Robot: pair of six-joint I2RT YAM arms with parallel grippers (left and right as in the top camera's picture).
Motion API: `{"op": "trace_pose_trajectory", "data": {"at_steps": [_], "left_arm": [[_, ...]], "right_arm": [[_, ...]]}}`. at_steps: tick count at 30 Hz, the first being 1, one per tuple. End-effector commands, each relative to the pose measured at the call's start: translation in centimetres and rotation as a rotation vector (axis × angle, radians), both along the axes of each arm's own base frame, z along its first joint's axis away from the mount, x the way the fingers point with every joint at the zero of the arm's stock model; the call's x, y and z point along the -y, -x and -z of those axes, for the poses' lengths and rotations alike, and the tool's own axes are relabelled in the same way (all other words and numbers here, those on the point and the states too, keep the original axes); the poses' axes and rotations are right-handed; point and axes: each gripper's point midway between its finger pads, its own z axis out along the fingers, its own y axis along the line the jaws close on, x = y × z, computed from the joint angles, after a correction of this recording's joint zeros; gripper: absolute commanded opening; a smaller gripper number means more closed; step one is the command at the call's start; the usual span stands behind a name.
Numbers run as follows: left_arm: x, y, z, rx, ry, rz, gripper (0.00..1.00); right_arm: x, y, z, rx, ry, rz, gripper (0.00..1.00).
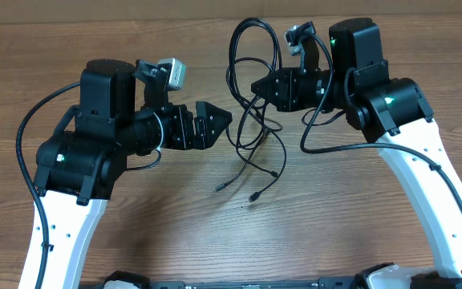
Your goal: Untangle cables
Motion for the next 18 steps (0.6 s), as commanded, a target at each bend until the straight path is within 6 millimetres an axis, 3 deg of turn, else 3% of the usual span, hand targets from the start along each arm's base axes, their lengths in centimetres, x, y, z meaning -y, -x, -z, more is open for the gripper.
{"op": "trace_pose_trajectory", "data": {"at_steps": [1, 2, 4, 5, 7, 10, 12, 18], "left_arm": [[0.0, 0.0, -1.3, -0.015, 0.056, -0.039, 1.0], [0.1, -0.2, -1.3, -0.023, 0.064, -0.047, 0.99], [0.2, -0.6, -1.2, -0.043, 0.079, -0.065, 0.87], [0.3, -0.9, -0.9, -0.062, 0.087, -0.074, 0.66], [0.4, -1.3, -0.4, -0.084, 0.087, -0.08, 0.5], [0.5, -1.8, 0.3, -0.108, 0.081, -0.082, 0.34], [0.6, -2.2, 0.8, -0.126, 0.083, -0.089, 0.33], [0.5, -3.5, 0.9, -0.097, 0.074, -0.106, 0.42]], "right_arm": [[-0.7, 0.2, -0.5, -0.058, -0.04, 0.032, 0.04], [-1.0, 0.3, -0.5, -0.057, -0.042, 0.026, 0.04], [-1.7, 0.6, -0.7, -0.046, -0.046, 0.006, 0.04], [-2.3, 0.8, -0.9, -0.032, -0.045, -0.003, 0.04], [-2.6, 0.8, -0.9, -0.023, -0.04, -0.001, 0.04], [-2.9, 0.9, -0.9, -0.026, -0.043, 0.0, 0.04], [-2.9, 0.9, -1.0, -0.024, -0.043, 0.0, 0.04], [-2.9, 1.1, -0.8, -0.033, -0.042, -0.005, 0.04]]}}
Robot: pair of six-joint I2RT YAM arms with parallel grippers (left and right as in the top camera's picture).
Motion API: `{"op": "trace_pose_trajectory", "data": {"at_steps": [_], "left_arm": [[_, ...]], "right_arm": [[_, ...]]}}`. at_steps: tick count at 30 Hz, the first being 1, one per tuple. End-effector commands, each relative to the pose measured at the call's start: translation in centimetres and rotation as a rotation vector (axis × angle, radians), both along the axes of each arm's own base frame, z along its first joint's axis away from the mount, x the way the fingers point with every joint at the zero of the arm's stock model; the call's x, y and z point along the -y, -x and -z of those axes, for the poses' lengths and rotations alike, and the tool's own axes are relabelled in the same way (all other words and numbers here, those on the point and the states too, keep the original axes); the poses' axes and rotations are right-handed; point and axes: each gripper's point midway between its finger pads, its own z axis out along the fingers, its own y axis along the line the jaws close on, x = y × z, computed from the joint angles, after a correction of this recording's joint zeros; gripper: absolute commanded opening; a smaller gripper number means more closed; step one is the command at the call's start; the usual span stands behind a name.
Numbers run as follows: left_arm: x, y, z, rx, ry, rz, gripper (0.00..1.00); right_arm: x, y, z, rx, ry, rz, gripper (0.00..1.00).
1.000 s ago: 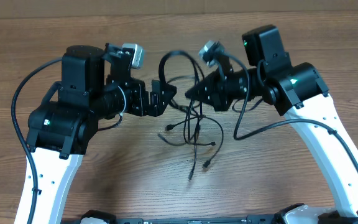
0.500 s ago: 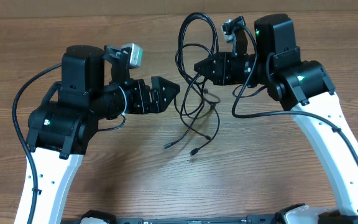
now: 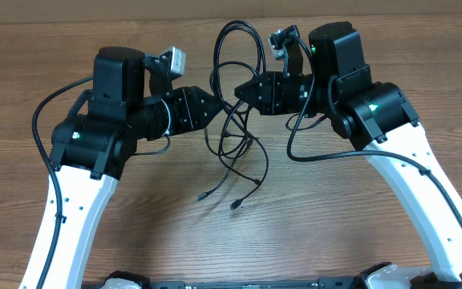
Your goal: Untangle cables
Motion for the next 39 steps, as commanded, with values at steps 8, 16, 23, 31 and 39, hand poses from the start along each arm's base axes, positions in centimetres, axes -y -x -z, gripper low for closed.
{"op": "trace_pose_trajectory", "data": {"at_steps": [8, 16, 23, 31, 39], "left_arm": [[-0.1, -1.1, -1.0, 0.051, 0.002, -0.026, 0.38], [-0.1, -1.2, -0.8, 0.055, -0.016, -0.036, 0.33], [-0.7, -1.4, -0.3, 0.046, -0.048, -0.067, 0.31], [-0.9, -1.5, -0.2, 0.048, -0.055, -0.076, 0.19], [-0.9, -1.5, -0.2, 0.047, -0.055, -0.076, 0.12]], "right_arm": [[-0.1, 0.0, -0.2, -0.002, -0.006, 0.001, 0.04], [-1.5, 1.0, -0.5, 0.007, -0.016, -0.046, 0.04], [-2.2, 1.8, -0.7, 0.003, -0.031, -0.081, 0.04], [-2.4, 2.2, -0.9, -0.005, -0.049, -0.107, 0.04], [-2.8, 3.0, -1.3, 0.029, -0.063, -0.176, 0.04]]}}
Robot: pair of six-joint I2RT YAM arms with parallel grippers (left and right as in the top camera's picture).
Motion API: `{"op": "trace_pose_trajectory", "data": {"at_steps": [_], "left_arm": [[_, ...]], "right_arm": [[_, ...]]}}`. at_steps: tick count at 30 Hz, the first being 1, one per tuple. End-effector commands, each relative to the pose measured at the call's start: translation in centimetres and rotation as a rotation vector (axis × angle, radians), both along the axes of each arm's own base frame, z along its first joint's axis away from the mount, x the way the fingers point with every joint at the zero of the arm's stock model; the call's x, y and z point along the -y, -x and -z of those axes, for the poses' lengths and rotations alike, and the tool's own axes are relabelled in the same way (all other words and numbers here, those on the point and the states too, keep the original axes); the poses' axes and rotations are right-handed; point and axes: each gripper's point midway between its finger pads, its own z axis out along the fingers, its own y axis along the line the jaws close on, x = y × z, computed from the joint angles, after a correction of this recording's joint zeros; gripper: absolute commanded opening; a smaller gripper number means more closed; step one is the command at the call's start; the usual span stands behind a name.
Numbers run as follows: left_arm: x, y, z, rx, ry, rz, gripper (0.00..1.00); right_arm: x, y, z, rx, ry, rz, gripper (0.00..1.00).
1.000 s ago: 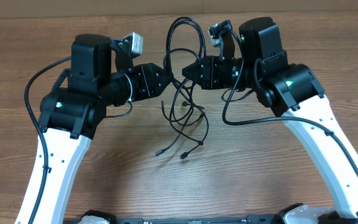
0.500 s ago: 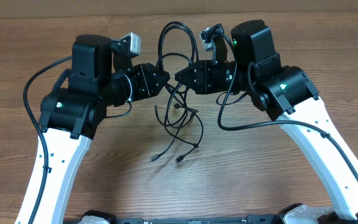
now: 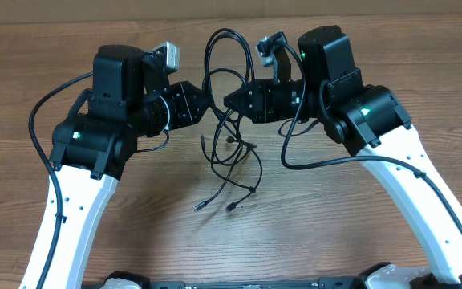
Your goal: Untangle cables
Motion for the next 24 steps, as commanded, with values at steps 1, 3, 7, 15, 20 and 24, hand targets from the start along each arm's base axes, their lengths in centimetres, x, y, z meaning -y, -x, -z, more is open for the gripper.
{"op": "trace_pose_trajectory", "data": {"at_steps": [1, 3, 7, 15, 20, 24], "left_arm": [[0.2, -0.1, -0.4, 0.009, 0.001, 0.003, 0.08], [0.2, -0.1, -0.4, 0.009, 0.0, 0.003, 0.04], [0.2, -0.1, -0.4, 0.009, 0.0, 0.003, 0.04], [0.4, 0.0, -0.5, 0.01, 0.01, 0.012, 0.04], [1.4, 0.5, -1.7, 0.025, 0.088, 0.085, 0.04], [0.7, 0.2, -2.2, 0.027, 0.12, 0.085, 0.04]], "right_arm": [[-1.0, 1.2, -1.0, 0.049, -0.037, -0.1, 0.04], [-1.2, 1.4, -1.0, 0.061, -0.035, -0.115, 0.04], [-1.6, 1.8, -1.1, 0.077, -0.035, -0.135, 0.04], [-1.4, 1.8, -0.5, 0.155, 0.008, -0.173, 0.04], [0.6, 0.5, 2.2, 0.167, 0.175, -0.084, 0.04], [1.2, 0.6, 3.1, 0.168, 0.228, -0.083, 0.04]]}}
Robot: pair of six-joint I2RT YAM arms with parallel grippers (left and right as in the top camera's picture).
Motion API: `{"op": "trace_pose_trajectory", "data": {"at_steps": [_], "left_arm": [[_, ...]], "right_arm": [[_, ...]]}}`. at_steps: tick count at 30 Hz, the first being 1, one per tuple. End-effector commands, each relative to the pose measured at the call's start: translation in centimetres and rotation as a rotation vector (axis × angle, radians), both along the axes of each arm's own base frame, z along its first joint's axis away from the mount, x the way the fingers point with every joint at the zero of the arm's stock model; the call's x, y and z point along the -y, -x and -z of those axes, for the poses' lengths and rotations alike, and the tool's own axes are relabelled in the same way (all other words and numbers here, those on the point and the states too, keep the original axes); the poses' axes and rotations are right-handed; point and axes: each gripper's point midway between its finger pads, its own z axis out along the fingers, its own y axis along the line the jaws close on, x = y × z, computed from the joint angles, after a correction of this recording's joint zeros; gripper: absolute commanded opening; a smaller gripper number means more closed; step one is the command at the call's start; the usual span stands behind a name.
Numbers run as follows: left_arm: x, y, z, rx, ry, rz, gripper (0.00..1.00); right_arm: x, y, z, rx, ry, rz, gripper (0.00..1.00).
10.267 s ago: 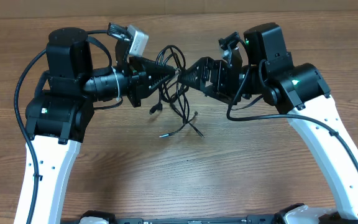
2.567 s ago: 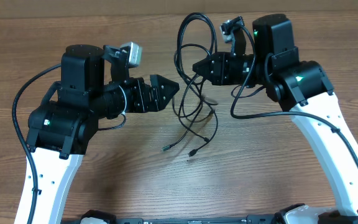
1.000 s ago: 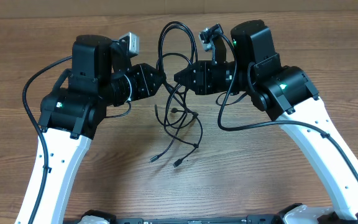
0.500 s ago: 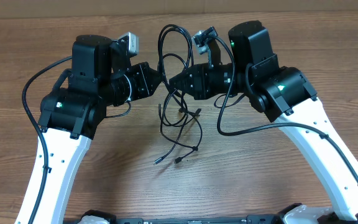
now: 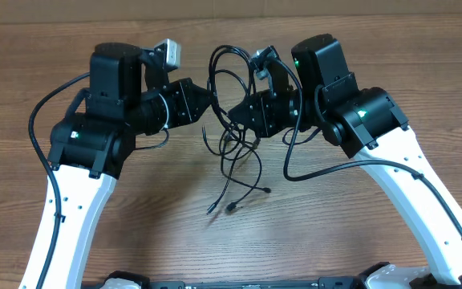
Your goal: Untangle cables
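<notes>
A bundle of thin black cables (image 5: 229,152) hangs tangled between my two grippers. Its loops (image 5: 224,60) rise above them, and its loose plug ends (image 5: 231,207) trail onto the wooden table (image 5: 335,233). From the left, my left gripper (image 5: 208,99) points into the tangle with its fingers together on a strand. My right gripper (image 5: 233,113) comes in from the right, close to the left one, and is shut on the cables just below the loops. Where exactly each one pinches is hidden among the strands.
Each arm's own thick black cable hangs beside it: one arcs off the left arm (image 5: 38,128), the other droops below the right arm (image 5: 311,172). The back edge of the table (image 5: 423,18) runs along the top.
The right gripper has tilted and dropped a little toward the left one. The loops on top have folded across each other and the trailing ends have shifted right. The left gripper barely moved.
At first the right gripper held the tangle up at centre right while the left gripper stood open beside it. Then both grippers were further left, with the left shut on a strand. They drew closer still, and the cables now hang bunched between them.
</notes>
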Motion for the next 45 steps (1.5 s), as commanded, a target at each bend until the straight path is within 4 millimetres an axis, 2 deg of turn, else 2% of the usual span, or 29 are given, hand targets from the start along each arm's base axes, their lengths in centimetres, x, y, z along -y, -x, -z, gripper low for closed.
{"op": "trace_pose_trajectory", "data": {"at_steps": [1, 8, 10, 16, 18, 20, 21, 23, 25, 26, 28, 38, 41, 44, 45], "left_arm": [[-0.1, 0.1, -1.2, 0.01, 0.063, 0.036, 0.04], [-3.6, -1.5, -1.1, 0.018, 0.053, -0.059, 0.04], [-6.1, -2.3, -1.1, 0.033, 0.04, -0.12, 0.04], [-11.1, -3.8, -0.7, 0.068, -0.03, -0.25, 0.04], [-12.6, -4.0, -0.4, 0.065, -0.058, -0.293, 0.04], [-13.1, -3.7, 0.0, 0.043, -0.055, -0.306, 0.04], [-13.1, -3.5, 0.2, 0.027, -0.054, -0.305, 0.07], [-12.7, -2.6, 0.9, -0.024, -0.04, -0.288, 0.39], [-11.9, -1.8, 1.3, -0.064, -0.019, -0.259, 0.52], [-11.5, -1.4, 1.4, -0.083, -0.006, -0.242, 0.61], [-10.3, -0.6, 1.4, -0.111, 0.027, -0.197, 0.7], [-3.2, 2.0, 0.6, -0.065, 0.052, 0.091, 0.78], [-2.1, 2.0, 0.9, -0.08, 0.025, 0.075, 0.78], [-1.5, 1.8, 1.5, -0.131, 0.009, 0.012, 0.85], [-0.7, 1.9, 1.4, -0.131, 0.015, 0.02, 0.85]], "right_arm": [[0.3, -0.4, 0.4, 0.069, 0.061, -0.01, 0.04], [0.7, -0.1, 1.0, 0.075, 0.093, -0.03, 0.04], [0.9, 0.1, 1.3, 0.075, 0.11, -0.037, 0.04], [1.2, 0.5, 1.7, 0.07, 0.13, -0.056, 0.04], [1.1, 0.5, 1.6, 0.073, 0.128, -0.056, 0.04], [1.1, 0.4, 1.6, 0.078, 0.125, -0.055, 0.04], [1.0, 0.3, 1.5, 0.081, 0.123, -0.054, 0.04], [0.9, 0.1, 1.3, 0.093, 0.115, -0.051, 0.04], [0.7, -0.3, 0.9, 0.092, 0.098, -0.032, 0.04], [0.6, -0.5, 0.7, 0.084, 0.086, -0.015, 0.04], [0.4, -0.8, 0.4, 0.066, 0.061, 0.019, 0.04], [-0.2, -1.9, -1.0, 0.015, -0.025, 0.111, 0.04], [-0.2, -1.9, -1.0, 0.014, -0.024, 0.111, 0.04], [-0.2, -1.9, -1.0, 0.014, -0.024, 0.11, 0.04], [-0.2, -1.9, -1.0, 0.014, -0.024, 0.11, 0.04]]}}
